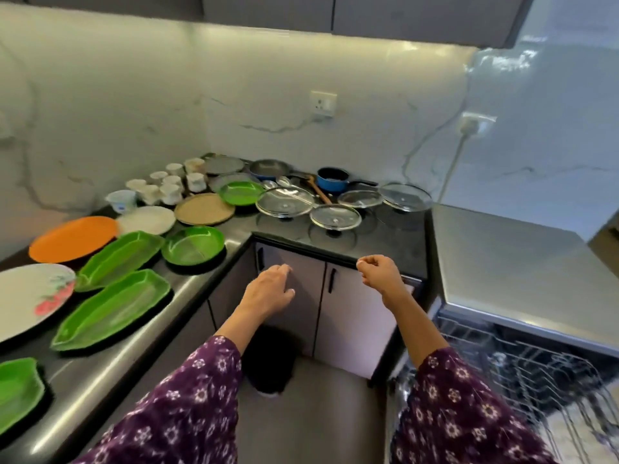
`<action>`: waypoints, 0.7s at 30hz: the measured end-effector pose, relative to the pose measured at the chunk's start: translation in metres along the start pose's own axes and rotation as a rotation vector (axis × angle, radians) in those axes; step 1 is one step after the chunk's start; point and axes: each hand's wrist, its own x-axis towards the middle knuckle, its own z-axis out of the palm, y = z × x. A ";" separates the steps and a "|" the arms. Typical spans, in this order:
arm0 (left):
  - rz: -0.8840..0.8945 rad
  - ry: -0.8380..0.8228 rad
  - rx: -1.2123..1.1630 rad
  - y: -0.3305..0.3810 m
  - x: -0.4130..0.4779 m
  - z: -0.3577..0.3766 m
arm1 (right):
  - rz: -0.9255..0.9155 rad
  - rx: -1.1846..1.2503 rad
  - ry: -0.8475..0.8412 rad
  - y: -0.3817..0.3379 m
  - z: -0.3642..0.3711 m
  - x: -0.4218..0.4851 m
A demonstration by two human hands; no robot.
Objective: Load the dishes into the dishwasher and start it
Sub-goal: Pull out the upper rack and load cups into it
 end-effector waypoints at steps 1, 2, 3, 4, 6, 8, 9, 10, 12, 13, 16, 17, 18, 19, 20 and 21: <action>-0.014 0.002 -0.004 -0.011 0.005 -0.004 | -0.005 0.002 -0.010 -0.004 0.010 0.008; -0.029 0.005 -0.011 -0.024 0.011 -0.008 | -0.010 -0.004 -0.032 -0.010 0.021 0.016; -0.046 0.004 -0.017 -0.035 0.017 -0.011 | -0.017 -0.012 -0.051 -0.014 0.032 0.025; -0.062 0.006 -0.023 -0.046 0.024 -0.014 | -0.014 -0.016 -0.067 -0.017 0.043 0.035; -0.083 0.013 -0.032 -0.063 0.038 -0.018 | -0.010 -0.020 -0.088 -0.023 0.061 0.054; -0.102 0.025 -0.040 -0.077 0.056 -0.020 | -0.003 -0.028 -0.108 -0.026 0.078 0.078; -0.110 0.030 -0.044 -0.083 0.066 -0.020 | 0.001 -0.031 -0.120 -0.026 0.088 0.093; -0.117 0.034 -0.046 -0.088 0.076 -0.021 | 0.011 -0.034 -0.130 -0.027 0.096 0.107; -0.129 0.034 -0.051 -0.099 0.098 -0.020 | 0.028 -0.048 -0.158 -0.028 0.111 0.132; -0.134 0.037 -0.056 -0.104 0.110 -0.018 | 0.032 -0.055 -0.174 -0.027 0.118 0.148; -0.139 0.038 -0.060 -0.113 0.150 -0.019 | 0.050 -0.069 -0.199 -0.029 0.133 0.189; -0.141 0.038 -0.068 -0.115 0.168 -0.019 | 0.050 -0.073 -0.200 -0.030 0.137 0.209; -0.141 0.039 -0.076 -0.117 0.185 -0.020 | 0.054 -0.075 -0.203 -0.032 0.141 0.225; -0.142 0.038 -0.081 -0.118 0.201 -0.020 | 0.058 -0.081 -0.208 -0.034 0.144 0.242; -0.144 0.037 -0.081 -0.120 0.217 -0.020 | 0.059 -0.088 -0.216 -0.037 0.148 0.258; -0.148 0.033 -0.081 -0.122 0.229 -0.020 | 0.054 -0.095 -0.222 -0.038 0.153 0.271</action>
